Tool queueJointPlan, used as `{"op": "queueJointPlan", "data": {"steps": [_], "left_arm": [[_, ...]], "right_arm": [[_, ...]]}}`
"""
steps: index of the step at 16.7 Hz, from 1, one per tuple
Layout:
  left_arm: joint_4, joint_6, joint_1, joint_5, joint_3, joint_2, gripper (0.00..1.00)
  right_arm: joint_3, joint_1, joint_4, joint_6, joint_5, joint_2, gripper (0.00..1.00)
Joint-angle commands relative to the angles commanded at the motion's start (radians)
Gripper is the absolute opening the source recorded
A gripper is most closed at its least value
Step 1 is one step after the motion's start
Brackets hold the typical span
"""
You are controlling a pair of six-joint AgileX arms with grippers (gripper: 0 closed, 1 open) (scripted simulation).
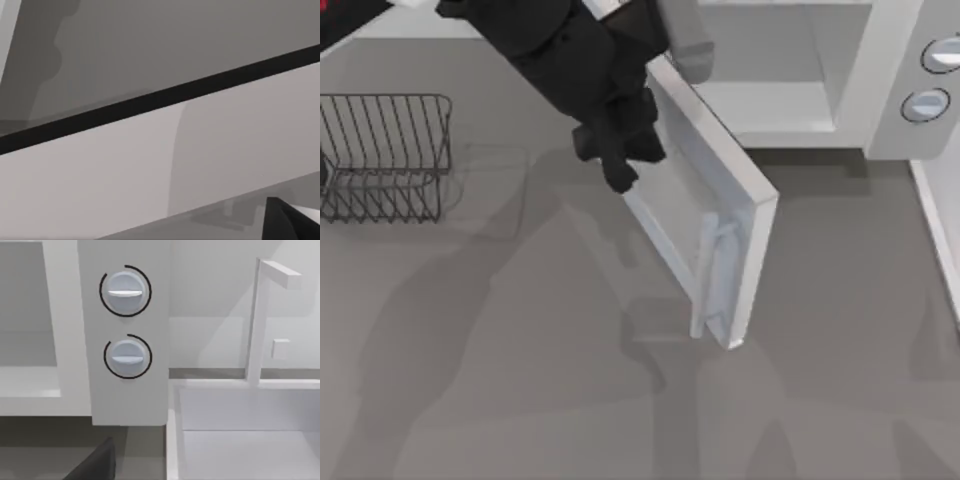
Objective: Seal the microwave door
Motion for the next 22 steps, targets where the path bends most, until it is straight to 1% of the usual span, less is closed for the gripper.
{"op": "queueJointPlan", "data": {"steps": [6, 13, 17, 22], "left_arm": [[0.002, -0.011, -0.007, -0.003, 0.008, 0.005, 0.00], [0.006, -0.052, -0.048, -0.018, 0.055, 0.041, 0.00], [0.006, -0.054, -0.046, -0.018, 0.055, 0.039, 0.00], [0.003, -0.090, -0.083, -0.031, 0.104, 0.080, 0.00]], "right_arm": [[0.000, 0.000, 0.000, 0.000, 0.000, 0.000, 1.00], [0.000, 0.000, 0.000, 0.000, 0.000, 0.000, 1.00], [0.000, 0.000, 0.000, 0.000, 0.000, 0.000, 1.00], [0.000, 0.000, 0.000, 0.000, 0.000, 0.000, 1.00]]}}
